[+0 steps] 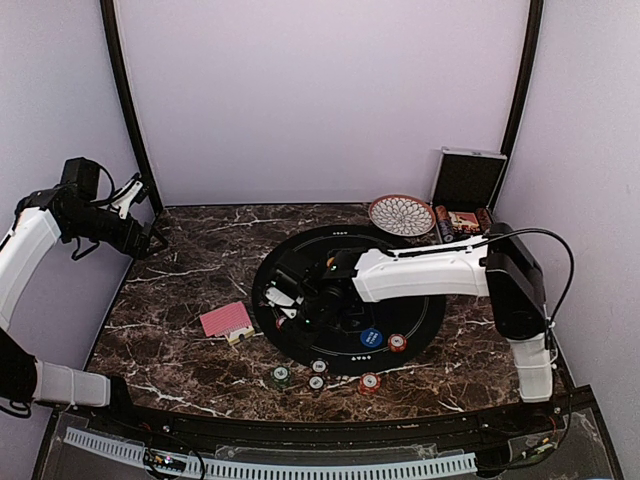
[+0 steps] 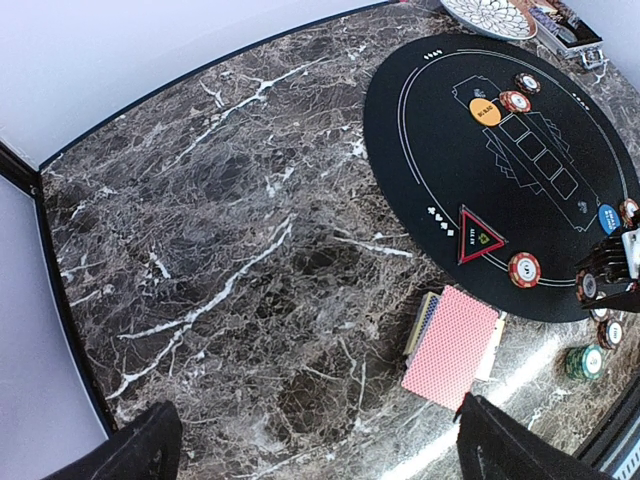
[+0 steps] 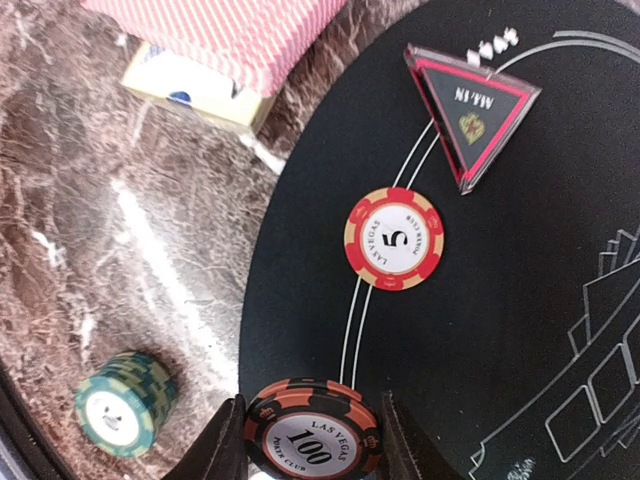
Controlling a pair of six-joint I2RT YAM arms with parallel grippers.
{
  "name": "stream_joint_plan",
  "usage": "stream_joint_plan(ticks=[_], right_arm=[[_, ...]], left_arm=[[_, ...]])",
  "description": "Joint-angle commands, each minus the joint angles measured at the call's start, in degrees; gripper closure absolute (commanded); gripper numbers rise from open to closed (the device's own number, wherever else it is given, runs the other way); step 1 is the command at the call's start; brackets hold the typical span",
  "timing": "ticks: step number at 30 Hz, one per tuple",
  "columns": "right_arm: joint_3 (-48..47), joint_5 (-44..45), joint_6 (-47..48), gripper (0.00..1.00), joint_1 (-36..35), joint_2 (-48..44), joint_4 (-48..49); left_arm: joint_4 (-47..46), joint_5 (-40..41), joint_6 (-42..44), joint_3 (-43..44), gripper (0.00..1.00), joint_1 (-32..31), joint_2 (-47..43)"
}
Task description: Distribute texas hold em gaming equipment
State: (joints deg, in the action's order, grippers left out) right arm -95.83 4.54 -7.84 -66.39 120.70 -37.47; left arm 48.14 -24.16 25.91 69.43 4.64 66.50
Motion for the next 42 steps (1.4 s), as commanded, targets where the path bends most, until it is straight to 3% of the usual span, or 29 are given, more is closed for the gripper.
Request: stream_joint_plan(ticks=[1,11,13,17,21,33,42], right_arm=[[-1.5,-1.1,-1.6,0.82,1.1,3.0,1.4],[-4.6,-1.0,-2.5,0.76,2.2,7.4,3.5],[-4.8,-1.4,-2.5,0.68,2.4,7.9,3.9],[-5.3,-1.5,-2.6,0.43,2.4,8.1,2.9],[-4.1,0.2,-2.8,0.37,2.5,5.6,2.3],[8.3,1.6,-4.7,0.38,1.3,-4.4,1.8],[10.6,2.5,-6.4,0.39,-1.7,-3.4,2.2]], left_arm=[[1.2,-0.2,0.6,0.5,0.01,-0.1,-1.7],[1.2,-0.6,0.5,0.7,0.01,-0.1,-1.6],[1.2,-0.5,0.5,0.6,0.01,-0.1,-1.7],[1.0,-0.5,0.5,0.5,0.01,-0.1,-1.8],[1.0,-0.7,0.5,0.4,0.01,-0.1,-1.7],[0.9,-0.8,0.6,0.3,0.01,-0.1,-1.7],[1.1,-0.7,0.5,0.5,0.01,-0.1,-1.8]])
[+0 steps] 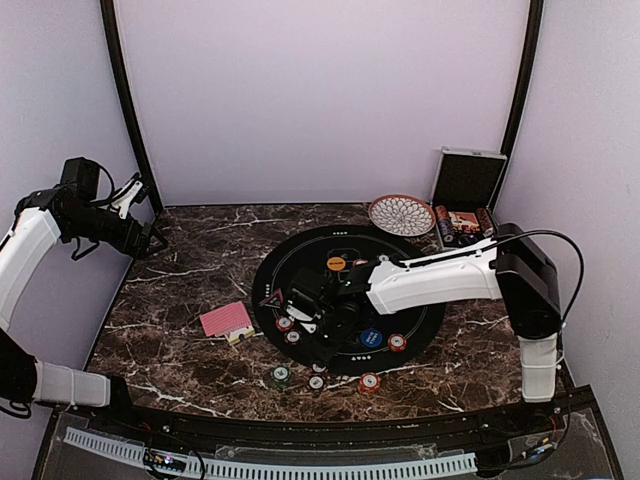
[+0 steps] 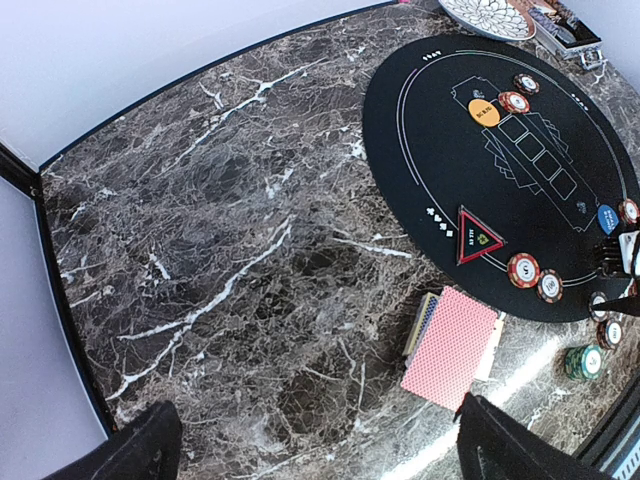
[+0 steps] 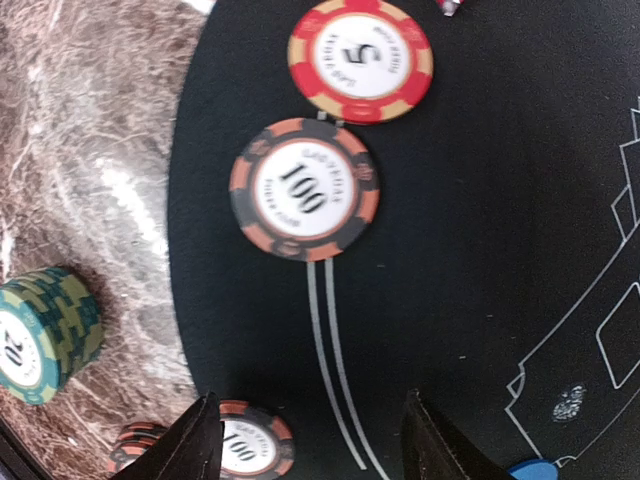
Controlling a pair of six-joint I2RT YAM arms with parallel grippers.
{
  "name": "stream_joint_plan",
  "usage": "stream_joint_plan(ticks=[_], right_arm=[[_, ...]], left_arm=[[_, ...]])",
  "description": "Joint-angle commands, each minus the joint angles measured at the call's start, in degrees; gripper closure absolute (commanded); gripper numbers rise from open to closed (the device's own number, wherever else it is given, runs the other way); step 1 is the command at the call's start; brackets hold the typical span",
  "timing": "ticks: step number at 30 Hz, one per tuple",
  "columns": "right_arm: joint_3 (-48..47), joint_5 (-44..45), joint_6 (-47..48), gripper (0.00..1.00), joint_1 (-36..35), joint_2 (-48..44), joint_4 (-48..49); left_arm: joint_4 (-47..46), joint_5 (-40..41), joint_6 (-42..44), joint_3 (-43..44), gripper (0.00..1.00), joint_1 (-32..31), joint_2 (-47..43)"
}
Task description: Distribute texas hold em gaming equipment
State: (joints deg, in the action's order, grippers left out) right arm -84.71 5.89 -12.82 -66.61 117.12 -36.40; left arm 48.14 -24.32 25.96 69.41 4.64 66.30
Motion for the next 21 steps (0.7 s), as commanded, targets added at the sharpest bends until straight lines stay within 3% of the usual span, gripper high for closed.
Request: stream_joint_plan(ticks=[1,11,21], right_arm=[[-0.9,1.3,-1.5,0.39,-1.8,0.5,1.2],[-1.3,3.9,-1.7,0.41,-3.5,2.6,-0.2],[7.8,6.5,-1.8,0.55,-2.2,-3.3,0.2]], left_arm=[[1.1,-0.6,0.5,0.5,0.01,-0.1,-1.6],[1.2,-0.3,0.7,0.4,0.01,-0.1,-1.8],[1.0,-0.7,0.5,0.3,0.01,-0.1,-1.5]])
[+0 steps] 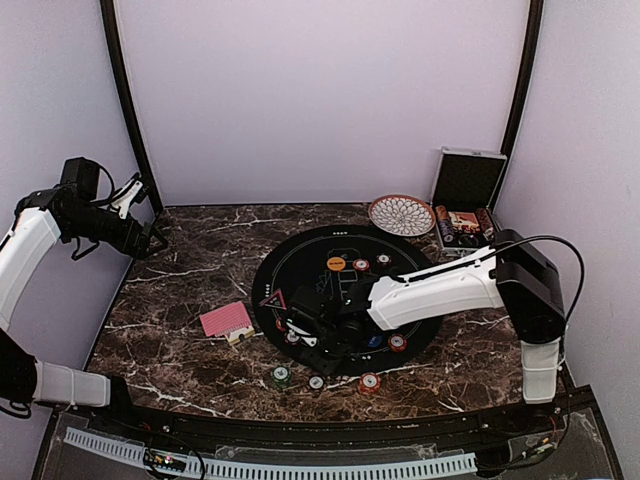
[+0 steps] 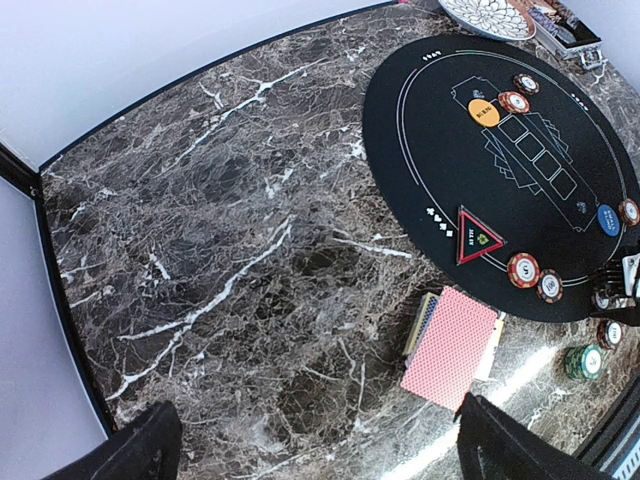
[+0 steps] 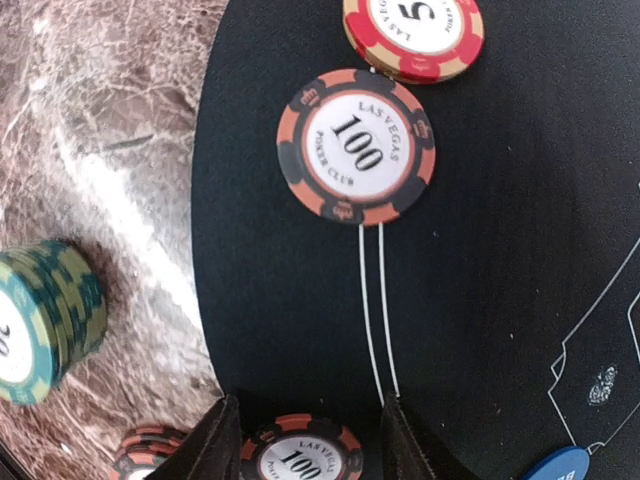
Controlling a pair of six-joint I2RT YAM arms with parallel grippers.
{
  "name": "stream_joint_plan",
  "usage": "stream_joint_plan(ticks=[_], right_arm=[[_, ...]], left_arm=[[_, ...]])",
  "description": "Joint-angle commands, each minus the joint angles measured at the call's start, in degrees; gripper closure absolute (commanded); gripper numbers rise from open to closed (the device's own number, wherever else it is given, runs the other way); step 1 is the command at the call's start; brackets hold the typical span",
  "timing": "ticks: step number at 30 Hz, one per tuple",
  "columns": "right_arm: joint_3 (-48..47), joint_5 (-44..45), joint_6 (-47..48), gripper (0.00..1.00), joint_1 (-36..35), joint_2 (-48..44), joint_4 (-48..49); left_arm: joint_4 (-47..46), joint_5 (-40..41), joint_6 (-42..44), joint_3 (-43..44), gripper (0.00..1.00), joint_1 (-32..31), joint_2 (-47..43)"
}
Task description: Distribute texas hold em gaming equipment
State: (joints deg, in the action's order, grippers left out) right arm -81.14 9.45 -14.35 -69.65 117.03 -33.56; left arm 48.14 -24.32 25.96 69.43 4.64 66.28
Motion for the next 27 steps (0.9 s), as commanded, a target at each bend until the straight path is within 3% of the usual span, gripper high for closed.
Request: stream_joint_plan(ticks=[1,18,23,27], right_arm=[[5.0,3.1,-0.2,0.55,1.1,-3.9,-2.5],[15.3,4.3,-0.3,0.65,4.8,-11.6,-2.2],[13.8,5.3,0.1,0.6,5.3,-12.4,-2.9],[11.0,2.7,0.2,0.47,4.3,-14.4,-2.5]], left_arm=[[1.0,-0.7,0.4,0.3,0.01,-0.1,-1.5],[1.5,-1.2,0.0,1.3,0.01,-0.1,-0.7],[1.7,-1.2,0.1,1.7,0.01,-0.1,-0.6],[1.9,-1.1,0.2,1.7,0.01,-0.1,-0.8]])
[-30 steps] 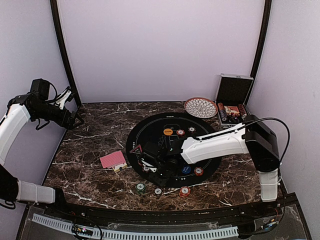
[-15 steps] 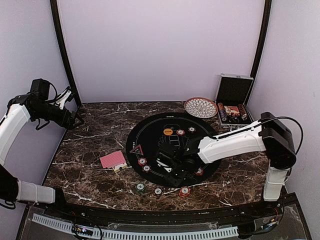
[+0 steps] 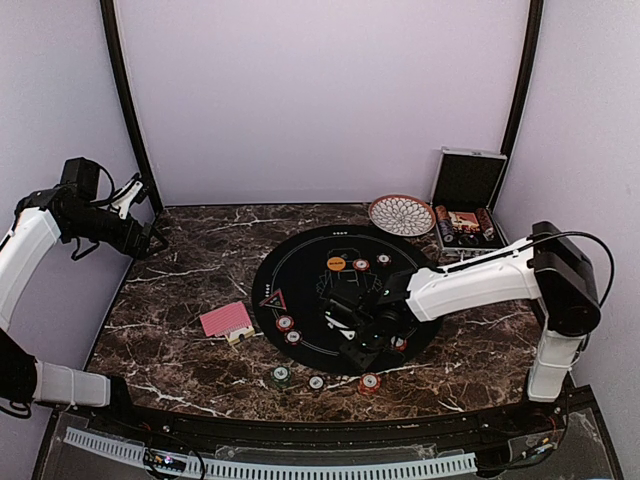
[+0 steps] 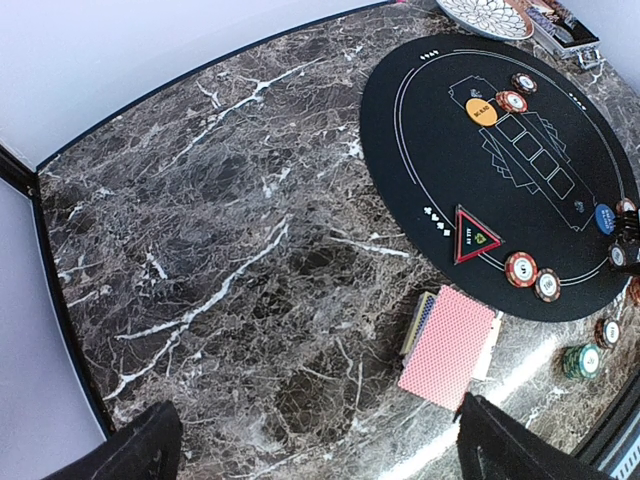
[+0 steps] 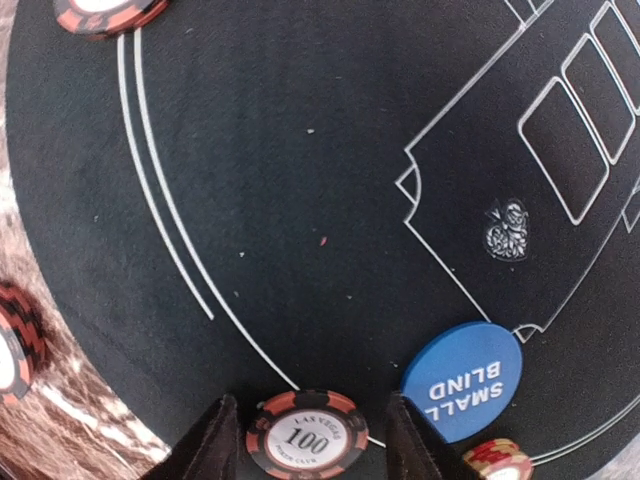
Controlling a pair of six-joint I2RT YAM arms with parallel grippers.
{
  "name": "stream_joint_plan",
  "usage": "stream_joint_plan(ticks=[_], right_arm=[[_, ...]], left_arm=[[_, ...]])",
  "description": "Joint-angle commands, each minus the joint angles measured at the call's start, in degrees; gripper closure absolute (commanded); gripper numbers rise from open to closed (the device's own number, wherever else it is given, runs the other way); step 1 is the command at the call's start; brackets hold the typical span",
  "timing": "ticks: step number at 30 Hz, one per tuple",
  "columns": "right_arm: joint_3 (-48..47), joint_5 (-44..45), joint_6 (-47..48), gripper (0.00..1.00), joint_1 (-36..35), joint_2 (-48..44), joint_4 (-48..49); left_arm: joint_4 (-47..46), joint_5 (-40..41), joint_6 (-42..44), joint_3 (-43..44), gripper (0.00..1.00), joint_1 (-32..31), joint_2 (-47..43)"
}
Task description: Distribute texas hold em gaming equipment
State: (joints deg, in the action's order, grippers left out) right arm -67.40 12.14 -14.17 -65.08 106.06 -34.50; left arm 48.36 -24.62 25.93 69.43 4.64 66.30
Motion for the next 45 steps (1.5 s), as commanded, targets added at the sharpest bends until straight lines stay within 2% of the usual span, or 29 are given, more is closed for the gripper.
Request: stream_joint_plan(ticks=[1,4,9,14,25,29,37,45], right_arm=[[-3.5,-0.8,0.2,0.44,-0.9,-3.9,-1.6],[-5.3,-4.0,1.2,0.35,-3.3,-4.4,-1.1],[-7.2,-10.6,3.5,0.27,-6.2,-1.6,-1.2],[-8.1,-14.4,5.0,0.26,-7.9,1.1,-0.6],[-11.4,-14.7,6.6,0.25,-8.9,6.3,-0.7],[-12.7,-14.1,6.8,0.27,-9.0,8.1,-0.7],[-13.0,-13.1,7.1,0.38,-9.2,9.3,-1.1],[-13.0,-12.6,6.9,0.54,-9.5,8.3,-0.7]], left_arm=[[1.7,-0.7,0.3,1.7,0.01,-0.1,-0.9],[1.7,-0.7,0.4,1.6,0.01,-0.1,-0.9],[1.6,-0.9,0.6,1.2,0.01,-0.1,-1.2],[1.9,-0.8,1.0,1.2,0.01,-0.1,-1.4],[1.7,-1.1,1.0,1.1,0.01,-0.1,-1.4],[1.8,-0.8,1.1,1.1,0.01,-0.1,-1.4],[2.0,-0.2,1.4,1.0,0.01,-0.1,-1.8],[2.1,-0.5,1.3,1.0,0.01,-0.1,-1.8]])
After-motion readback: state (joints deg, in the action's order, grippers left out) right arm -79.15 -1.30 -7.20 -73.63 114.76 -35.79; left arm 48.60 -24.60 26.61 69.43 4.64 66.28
